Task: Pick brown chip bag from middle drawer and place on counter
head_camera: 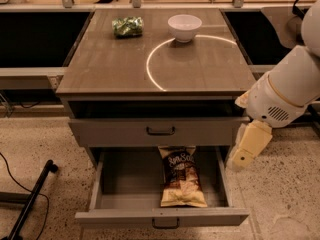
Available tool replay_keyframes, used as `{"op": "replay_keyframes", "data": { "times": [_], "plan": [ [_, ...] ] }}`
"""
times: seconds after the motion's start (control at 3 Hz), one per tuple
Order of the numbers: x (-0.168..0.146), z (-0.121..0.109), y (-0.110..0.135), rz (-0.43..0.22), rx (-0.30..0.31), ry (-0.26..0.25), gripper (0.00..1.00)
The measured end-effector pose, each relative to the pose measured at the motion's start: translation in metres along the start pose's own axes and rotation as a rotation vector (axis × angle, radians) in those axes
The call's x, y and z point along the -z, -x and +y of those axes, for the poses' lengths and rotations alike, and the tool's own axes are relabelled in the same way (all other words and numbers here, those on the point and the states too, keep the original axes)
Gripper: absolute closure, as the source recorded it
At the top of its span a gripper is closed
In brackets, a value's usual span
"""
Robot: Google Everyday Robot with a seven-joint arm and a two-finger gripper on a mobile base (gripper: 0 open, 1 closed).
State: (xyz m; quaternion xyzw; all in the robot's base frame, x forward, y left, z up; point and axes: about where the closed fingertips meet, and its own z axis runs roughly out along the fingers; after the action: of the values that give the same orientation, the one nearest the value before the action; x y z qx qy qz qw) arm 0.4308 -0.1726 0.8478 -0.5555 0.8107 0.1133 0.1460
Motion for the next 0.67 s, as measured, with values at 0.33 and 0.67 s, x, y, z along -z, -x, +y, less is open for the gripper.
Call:
{"op": "replay_keyframes", "data": {
  "times": [0.33,0.67],
  "plan": [
    [-0.06,0.006,-0.006,-0.076,-0.001,0.049,0.0],
    [-0.103,0.013,-0.007,-0.146,-0.001,0.072,0.0]
  ]
}}
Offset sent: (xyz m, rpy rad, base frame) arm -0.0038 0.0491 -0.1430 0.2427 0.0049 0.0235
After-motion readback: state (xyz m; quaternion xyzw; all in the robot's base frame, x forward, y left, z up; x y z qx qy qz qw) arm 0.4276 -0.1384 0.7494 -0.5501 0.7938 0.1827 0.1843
